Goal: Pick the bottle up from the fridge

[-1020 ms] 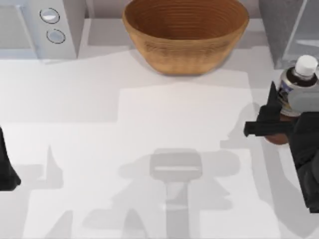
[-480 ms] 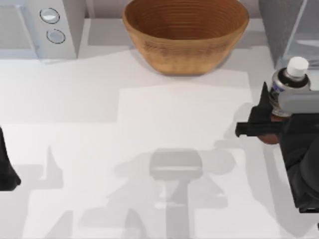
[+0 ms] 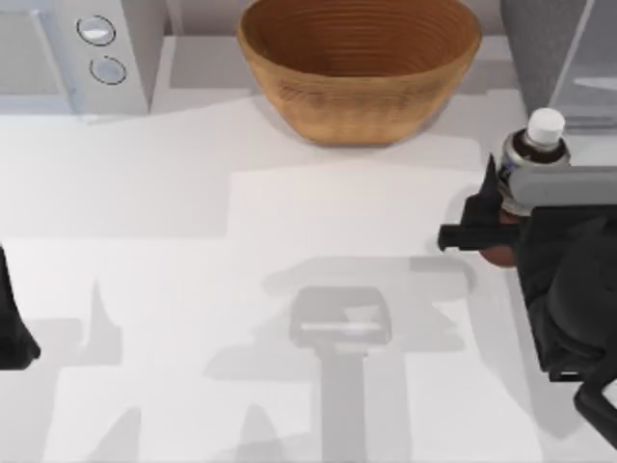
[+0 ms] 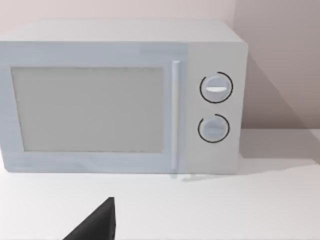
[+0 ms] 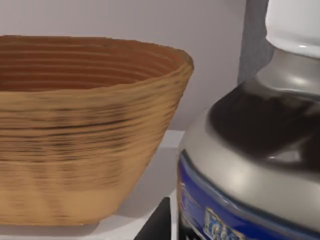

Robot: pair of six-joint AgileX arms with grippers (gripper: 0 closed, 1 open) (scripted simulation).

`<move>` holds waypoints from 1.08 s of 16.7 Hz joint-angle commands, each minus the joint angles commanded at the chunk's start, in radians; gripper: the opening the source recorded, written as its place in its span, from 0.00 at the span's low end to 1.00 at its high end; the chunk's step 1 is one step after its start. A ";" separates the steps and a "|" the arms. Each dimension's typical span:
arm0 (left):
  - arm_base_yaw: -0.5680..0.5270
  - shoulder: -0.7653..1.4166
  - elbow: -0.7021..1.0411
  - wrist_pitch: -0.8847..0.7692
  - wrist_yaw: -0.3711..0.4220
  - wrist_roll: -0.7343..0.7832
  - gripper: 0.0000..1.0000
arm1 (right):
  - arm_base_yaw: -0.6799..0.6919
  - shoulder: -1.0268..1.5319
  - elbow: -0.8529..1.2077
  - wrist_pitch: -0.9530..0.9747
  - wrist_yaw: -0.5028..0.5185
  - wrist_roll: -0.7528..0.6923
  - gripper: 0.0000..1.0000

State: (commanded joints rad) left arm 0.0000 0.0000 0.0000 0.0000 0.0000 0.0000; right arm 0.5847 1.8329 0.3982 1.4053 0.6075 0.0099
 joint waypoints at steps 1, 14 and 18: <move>0.000 0.000 0.000 0.000 0.000 0.000 1.00 | -0.012 0.033 0.013 0.024 -0.012 0.000 0.00; 0.000 0.000 0.000 0.000 0.000 0.000 1.00 | -0.027 0.071 0.031 0.056 -0.027 0.001 0.53; 0.000 0.000 0.000 0.000 0.000 0.000 1.00 | -0.027 0.071 0.031 0.056 -0.027 0.001 0.83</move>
State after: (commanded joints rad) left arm 0.0000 0.0000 0.0000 0.0000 0.0000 0.0000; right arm 0.5579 1.9041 0.4294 1.4608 0.5806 0.0106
